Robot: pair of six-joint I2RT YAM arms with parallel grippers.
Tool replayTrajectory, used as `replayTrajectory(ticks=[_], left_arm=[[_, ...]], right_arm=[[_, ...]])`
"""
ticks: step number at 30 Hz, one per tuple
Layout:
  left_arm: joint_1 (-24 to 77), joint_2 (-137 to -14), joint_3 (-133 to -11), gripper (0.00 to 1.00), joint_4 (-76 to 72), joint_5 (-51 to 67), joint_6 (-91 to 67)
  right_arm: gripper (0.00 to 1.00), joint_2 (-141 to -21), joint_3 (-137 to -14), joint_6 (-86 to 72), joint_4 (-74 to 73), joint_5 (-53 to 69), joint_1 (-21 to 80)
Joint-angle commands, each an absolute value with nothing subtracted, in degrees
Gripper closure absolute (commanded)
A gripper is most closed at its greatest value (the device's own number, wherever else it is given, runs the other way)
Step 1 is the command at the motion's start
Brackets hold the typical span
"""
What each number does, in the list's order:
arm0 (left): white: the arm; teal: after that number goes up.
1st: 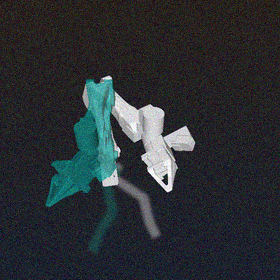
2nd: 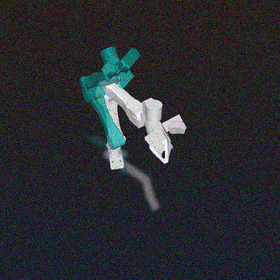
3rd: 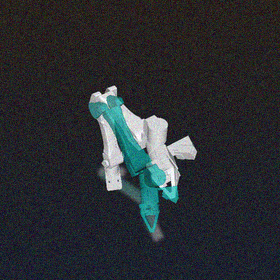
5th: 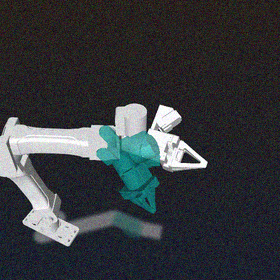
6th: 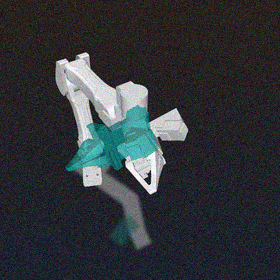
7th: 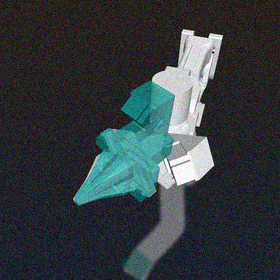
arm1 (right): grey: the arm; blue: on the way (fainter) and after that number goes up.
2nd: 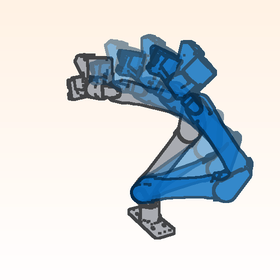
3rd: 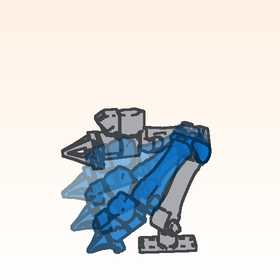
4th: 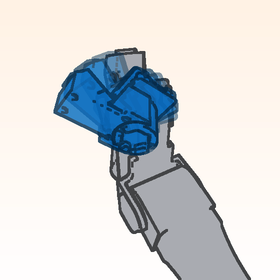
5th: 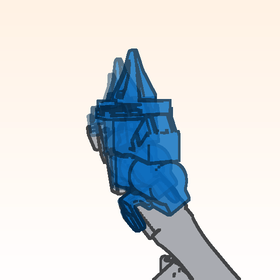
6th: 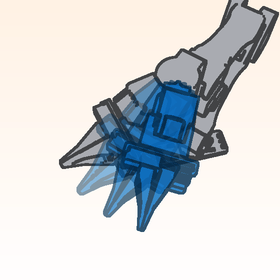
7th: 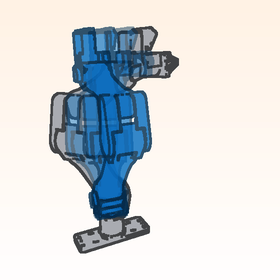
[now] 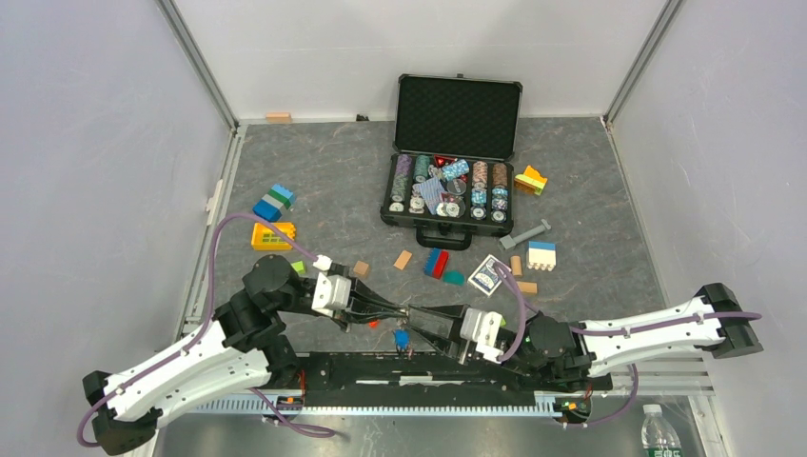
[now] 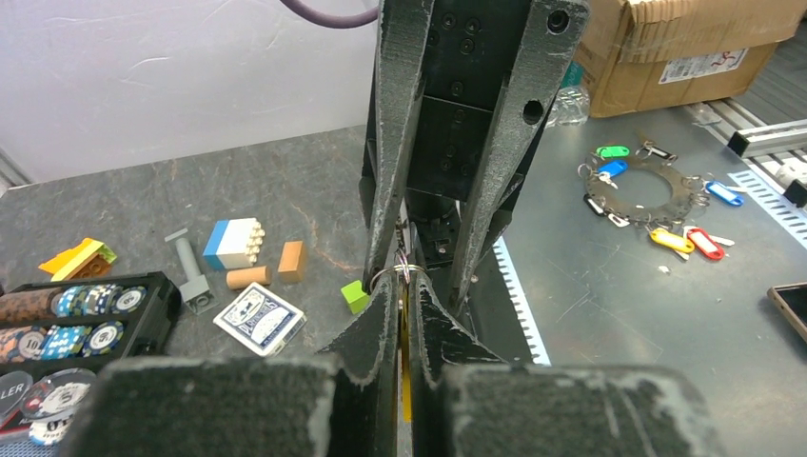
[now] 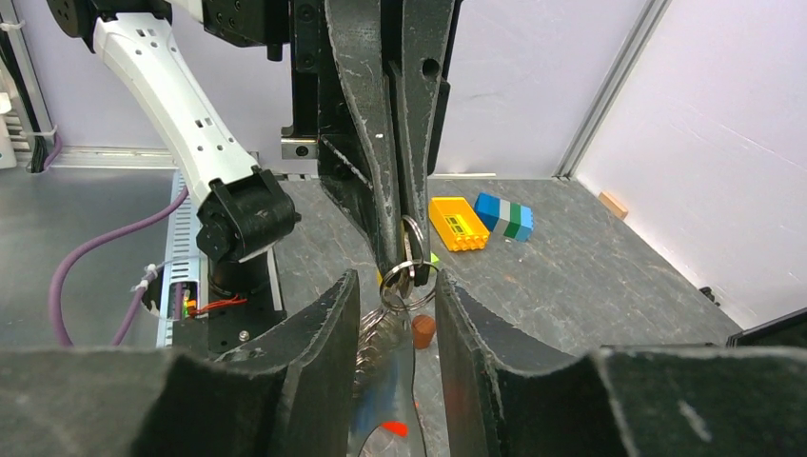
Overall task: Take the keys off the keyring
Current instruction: Remove the key from the keyring.
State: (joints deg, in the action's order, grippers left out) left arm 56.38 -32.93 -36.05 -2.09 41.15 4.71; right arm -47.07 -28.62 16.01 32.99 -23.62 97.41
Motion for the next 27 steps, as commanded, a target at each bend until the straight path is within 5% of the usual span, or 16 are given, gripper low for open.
replayTrajectory(ticks=[1, 22, 27], left_arm=[[56.5, -31.7, -38.8, 0.98, -2.8, 38.1, 7.6], [56.5, -32.2, -39.2, 0.98, -2.5, 38.1, 7.6], [56.5, -32.2, -39.2, 0.98, -2.5, 38.2, 7.5]], right_arm=[[0.6, -45.2, -27.7, 15.0, 34.5, -24.1, 97.6], [0.68, -48.9, -28.0, 15.2, 39.6, -27.3, 97.5], [0.76, -49.6, -28.2, 15.3, 40.7, -30.2, 97.5]])
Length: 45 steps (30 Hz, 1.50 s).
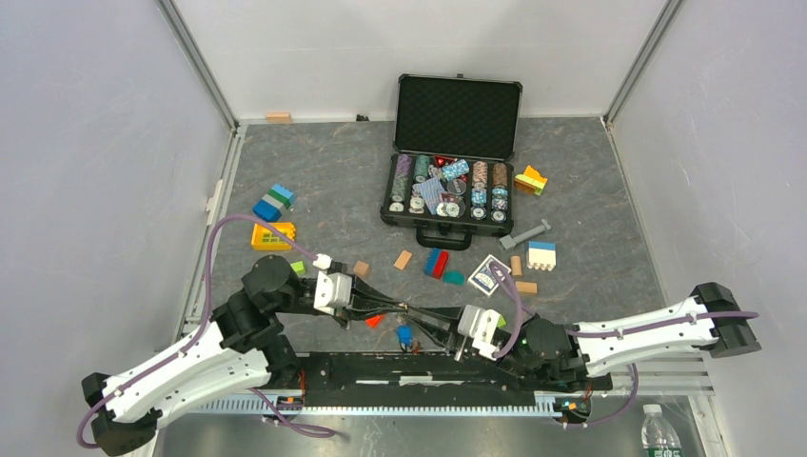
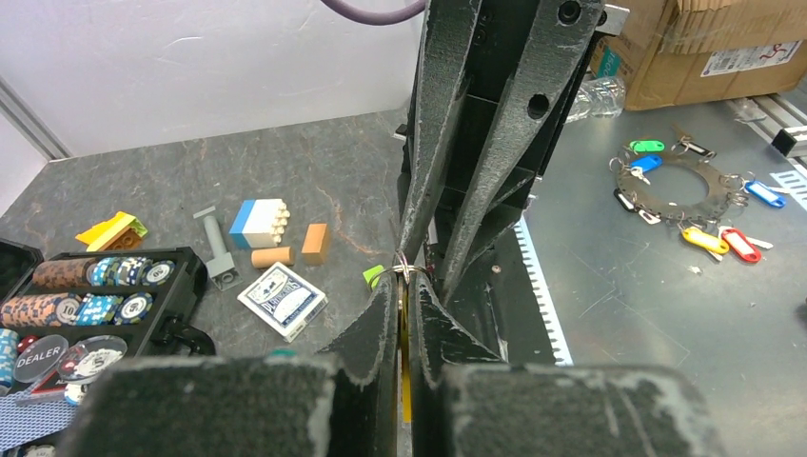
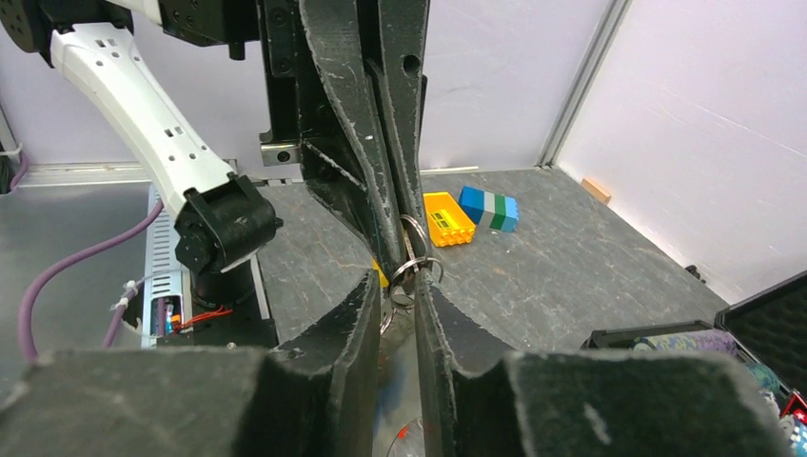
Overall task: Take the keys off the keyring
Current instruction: Remove the key from the keyring.
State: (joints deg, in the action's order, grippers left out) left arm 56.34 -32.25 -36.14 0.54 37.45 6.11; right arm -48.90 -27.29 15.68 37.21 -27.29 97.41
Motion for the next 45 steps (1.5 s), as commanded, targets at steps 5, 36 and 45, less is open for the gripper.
replayTrajectory(ticks=[5, 36, 45], left_arm=[[56.5, -32.0, -39.2, 0.98, -2.5, 38.2, 7.6], [56.5, -32.9, -38.7, 0.98, -1.4, 37.0, 6.8], [56.5, -33.1, -35.3, 0.98, -7.3, 37.0, 2.2]], right_arm=[[0.9, -49.4, -28.2, 15.6, 40.3, -32.5, 97.5], [1.0, -45.2, -24.9, 18.5, 43.6, -38.6, 97.5], [1.0, -44.7, -22.5, 20.0, 50.4, -37.5, 97.6]])
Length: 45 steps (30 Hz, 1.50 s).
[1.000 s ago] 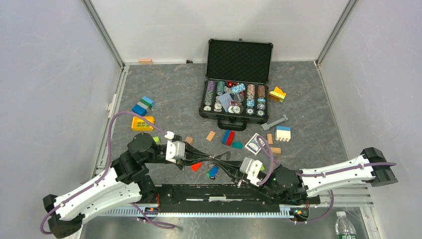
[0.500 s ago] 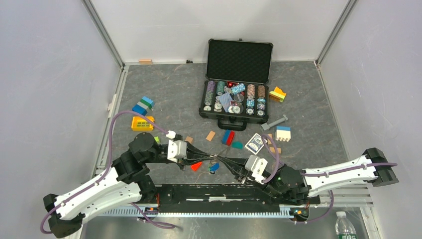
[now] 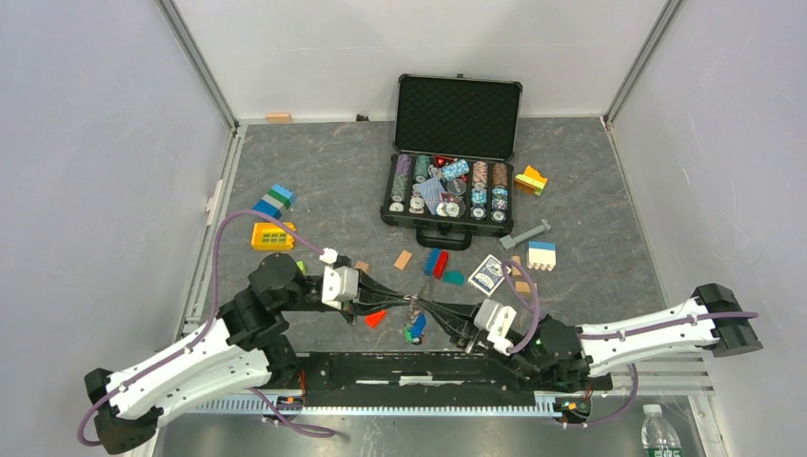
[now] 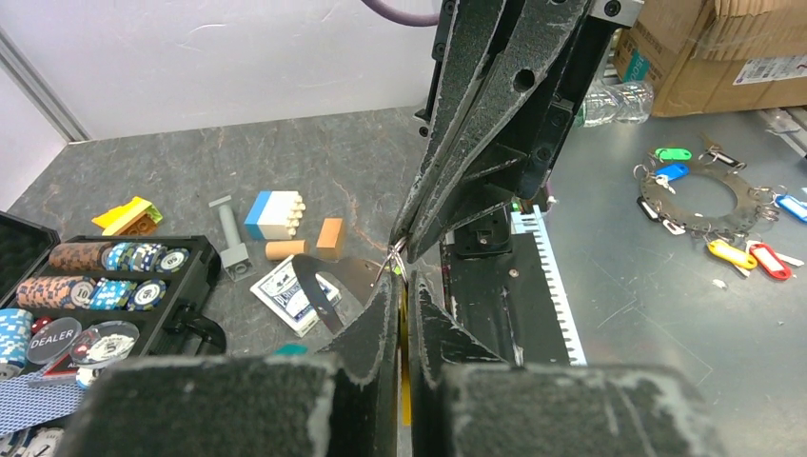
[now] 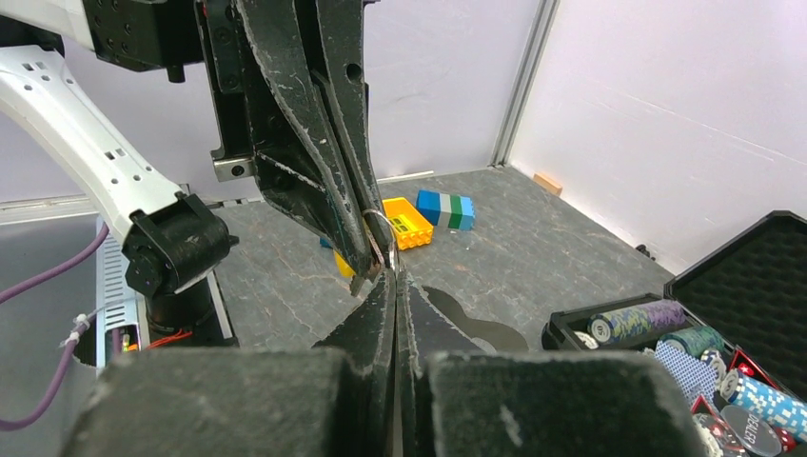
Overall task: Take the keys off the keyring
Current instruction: Remove the key from the keyring.
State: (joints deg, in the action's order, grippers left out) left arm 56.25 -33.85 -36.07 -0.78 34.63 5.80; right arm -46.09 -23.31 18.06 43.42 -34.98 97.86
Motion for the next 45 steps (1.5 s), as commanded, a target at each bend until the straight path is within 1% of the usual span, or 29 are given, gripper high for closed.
replayTrajectory(ticks=[1, 9, 20, 25, 30, 33, 34, 36, 38, 39, 42, 45], left_arm=[[56.5, -33.2, -34.9, 0.98, -8.0, 36.8, 1.6], [56.5, -32.7, -30.2, 0.98, -17.3, 34.9, -5.4], [56.5, -31.2, -23.1, 0.98, -30.3, 29.2, -14.3], [56.5, -31.8, -21.5, 0.98, -33.2, 28.3, -16.2], [56.4, -31.9, -21.8, 0.98, -32.6, 28.4, -15.5], [56.5, -31.6, -23.3, 0.98, -28.7, 28.3, -13.2], [56.5, -31.4, -23.8, 0.98, -26.9, 28.1, -12.4], [56.5, -31.2, -24.7, 0.98, -24.9, 27.9, -10.8], [56.5, -31.3, -25.5, 0.98, -23.3, 27.7, -9.4], [56.5, -31.4, -26.0, 0.98, -22.3, 27.7, -8.9], [56.5, -32.1, -27.6, 0.98, -20.2, 27.8, -7.7], [56.5, -32.8, -28.6, 0.98, -19.3, 27.8, -7.1]], right_arm=[[1.0, -44.6, -22.2, 20.3, 51.1, -37.2, 97.6], [1.0, -44.4, -20.2, 23.3, 56.6, -36.5, 97.8], [1.0, -44.5, -18.4, 25.6, 62.1, -36.9, 98.2], [1.0, -44.6, -18.3, 25.9, 62.9, -37.0, 98.3], [1.0, -44.3, -18.7, 25.8, 60.7, -35.3, 98.4], [1.0, -43.1, -21.5, 25.1, 50.5, -32.5, 98.4], [0.94, -42.8, -22.8, 24.1, 47.0, -32.3, 98.4], [0.79, -42.4, -24.5, 21.9, 40.0, -31.9, 98.4], [0.69, -42.1, -25.4, 19.7, 35.9, -29.2, 98.4], [0.65, -42.0, -25.4, 18.7, 35.1, -27.8, 98.4], [0.59, -42.6, -25.3, 16.6, 34.3, -26.7, 98.4], [0.58, -44.2, -26.2, 15.4, 33.4, -27.2, 98.4]])
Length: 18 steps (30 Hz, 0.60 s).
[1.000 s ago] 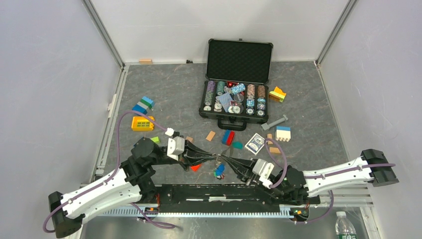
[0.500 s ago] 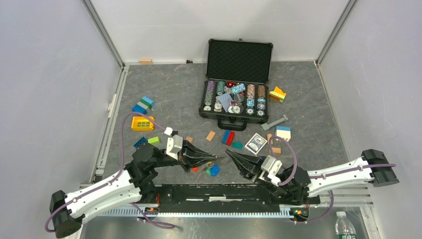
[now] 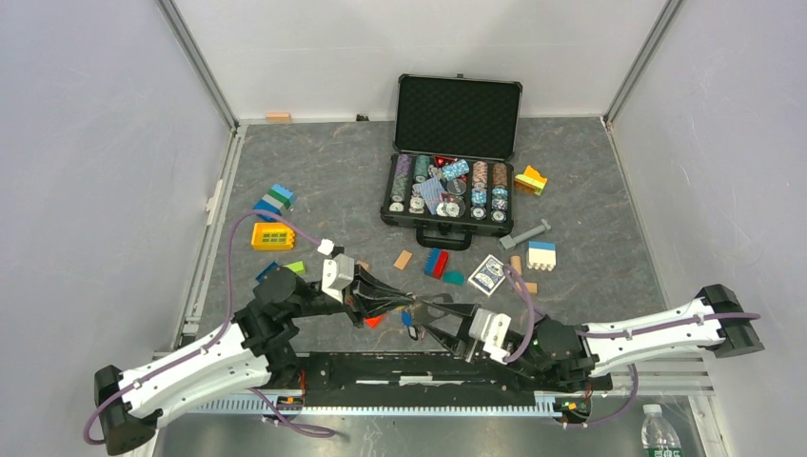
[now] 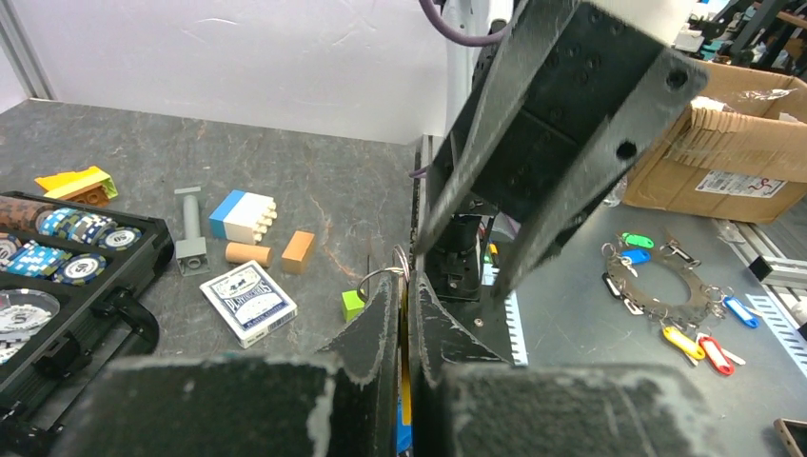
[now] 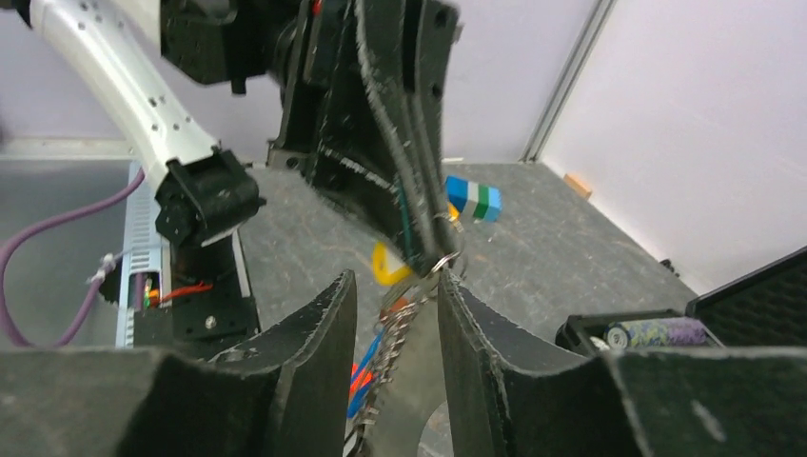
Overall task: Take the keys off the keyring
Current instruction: Remove the key from the keyring.
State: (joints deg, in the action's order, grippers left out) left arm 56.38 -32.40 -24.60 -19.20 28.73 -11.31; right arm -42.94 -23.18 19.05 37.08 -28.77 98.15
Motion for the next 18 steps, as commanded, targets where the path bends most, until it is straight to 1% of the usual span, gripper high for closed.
replayTrajectory(ticks=[1, 4, 7, 14, 18], left_arm=[[56.5, -32.9, -28.8, 0.98, -19.2, 27.9, -6.9], [56.5, -33.3, -29.6, 0.98, -18.4, 28.0, -6.2], [56.5, -33.4, -30.0, 0.98, -17.4, 28.3, -5.6], [56.5, -33.7, -31.0, 0.98, -15.1, 30.4, -4.4], [56.5, -33.8, -31.4, 0.98, -14.6, 31.4, -4.1]], right_arm=[[0.58, -44.7, -26.8, 14.9, 33.0, -28.4, 98.4], [0.6, -46.0, -27.4, 13.9, 32.9, -33.4, 98.4], [0.6, -46.4, -27.0, 14.2, 34.6, -37.1, 98.4], [0.59, -47.0, -27.1, 15.7, 36.6, -39.6, 98.4], [0.59, -47.3, -26.8, 15.6, 37.5, -38.7, 98.4]])
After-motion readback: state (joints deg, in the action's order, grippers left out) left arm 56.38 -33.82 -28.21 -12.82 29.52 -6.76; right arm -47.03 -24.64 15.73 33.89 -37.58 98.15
